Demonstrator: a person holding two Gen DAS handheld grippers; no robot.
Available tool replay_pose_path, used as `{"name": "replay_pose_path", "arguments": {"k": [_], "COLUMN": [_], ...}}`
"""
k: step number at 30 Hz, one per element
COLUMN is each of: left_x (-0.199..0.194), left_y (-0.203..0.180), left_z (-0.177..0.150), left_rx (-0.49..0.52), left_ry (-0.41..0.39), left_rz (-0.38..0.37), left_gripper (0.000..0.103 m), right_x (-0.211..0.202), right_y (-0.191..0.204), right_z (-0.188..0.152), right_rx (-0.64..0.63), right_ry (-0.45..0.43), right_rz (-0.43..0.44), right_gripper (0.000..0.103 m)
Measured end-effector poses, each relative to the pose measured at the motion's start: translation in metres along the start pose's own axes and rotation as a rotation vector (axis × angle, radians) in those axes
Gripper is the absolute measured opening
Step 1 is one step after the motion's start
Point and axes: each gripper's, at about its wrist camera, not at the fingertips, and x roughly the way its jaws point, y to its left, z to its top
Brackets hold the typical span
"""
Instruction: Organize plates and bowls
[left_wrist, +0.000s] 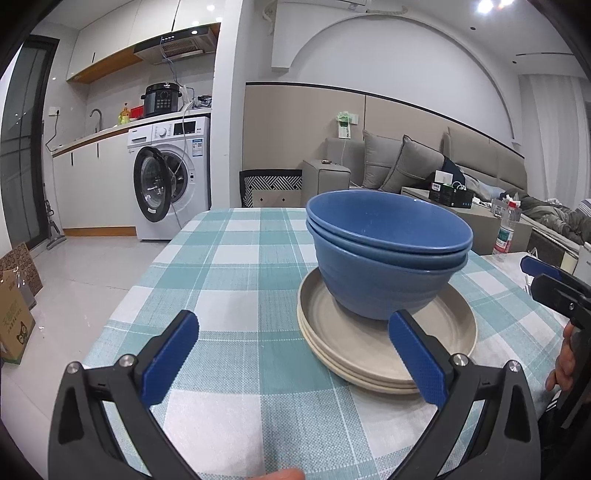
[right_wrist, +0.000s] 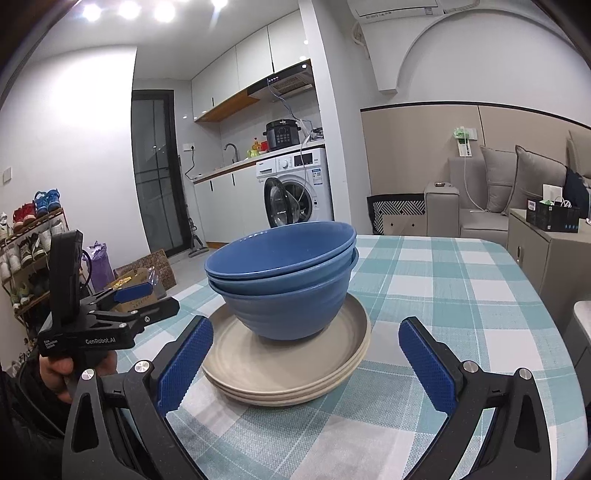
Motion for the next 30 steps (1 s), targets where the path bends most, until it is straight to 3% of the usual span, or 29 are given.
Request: {"name": "replay_pose_path", "arguments": {"k": [30], "left_x": [-0.006], "left_y": [-0.007], "left_z": [-0.003], "left_rx": [0.014], "left_ry": [-0.023], "left_rz": [-0.002], "left_gripper": [0.103], "right_x": [-0.002], "right_y": [0.01], "right_z": [-0.006], "right_rx": [-0.042], "right_ry": [-0.012], "right_rz": [0.026], "right_gripper": [0.102]}}
